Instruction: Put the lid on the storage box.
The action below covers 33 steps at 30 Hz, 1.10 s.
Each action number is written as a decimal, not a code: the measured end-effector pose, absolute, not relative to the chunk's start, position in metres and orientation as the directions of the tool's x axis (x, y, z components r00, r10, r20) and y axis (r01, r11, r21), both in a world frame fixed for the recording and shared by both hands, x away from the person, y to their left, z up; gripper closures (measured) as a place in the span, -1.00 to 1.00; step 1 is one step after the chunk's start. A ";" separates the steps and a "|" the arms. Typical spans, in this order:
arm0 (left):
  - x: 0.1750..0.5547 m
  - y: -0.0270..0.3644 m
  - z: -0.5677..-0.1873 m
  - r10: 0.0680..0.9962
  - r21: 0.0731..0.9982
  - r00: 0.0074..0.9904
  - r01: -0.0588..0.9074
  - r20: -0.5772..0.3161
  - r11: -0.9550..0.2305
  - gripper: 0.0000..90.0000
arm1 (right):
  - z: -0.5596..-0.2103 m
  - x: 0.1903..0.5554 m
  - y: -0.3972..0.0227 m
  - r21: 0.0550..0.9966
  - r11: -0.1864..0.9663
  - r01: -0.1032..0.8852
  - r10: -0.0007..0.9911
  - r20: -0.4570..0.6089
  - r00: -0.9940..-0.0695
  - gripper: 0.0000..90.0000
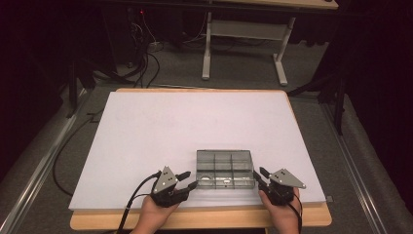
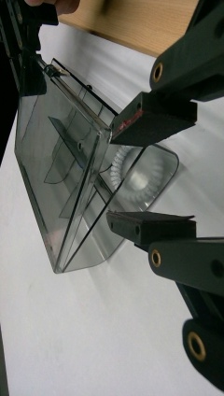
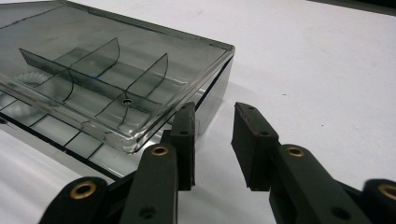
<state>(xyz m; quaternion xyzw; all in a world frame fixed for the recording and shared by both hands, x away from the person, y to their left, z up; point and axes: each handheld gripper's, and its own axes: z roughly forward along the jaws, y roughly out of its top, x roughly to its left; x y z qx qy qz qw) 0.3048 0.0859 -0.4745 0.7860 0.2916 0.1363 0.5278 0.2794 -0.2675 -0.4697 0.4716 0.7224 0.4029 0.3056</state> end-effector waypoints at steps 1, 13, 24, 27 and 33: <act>0.305 0.087 -0.475 0.605 0.909 0.791 0.315 -0.092 -0.274 0.24 | -0.470 0.279 -0.267 0.870 0.232 0.434 0.927 -0.063 -0.368 0.56; 0.303 0.096 -0.478 0.625 0.905 0.776 0.321 -0.083 -0.278 0.24 | -0.474 0.278 -0.268 0.866 0.234 0.442 0.931 -0.069 -0.358 0.56; 0.306 0.101 -0.481 0.637 0.901 0.766 0.333 -0.088 -0.276 0.24 | -0.476 0.277 -0.271 0.871 0.219 0.439 0.934 -0.056 -0.354 0.53; 0.310 0.106 -0.481 0.649 0.901 0.755 0.342 -0.094 -0.268 0.24 | -0.475 0.277 -0.274 0.873 0.210 0.440 0.936 -0.050 -0.349 0.51; 0.327 0.130 -0.478 0.709 0.888 0.701 0.370 -0.076 -0.271 0.20 | -0.469 0.288 -0.288 0.870 0.180 0.458 0.948 -0.030 -0.317 0.35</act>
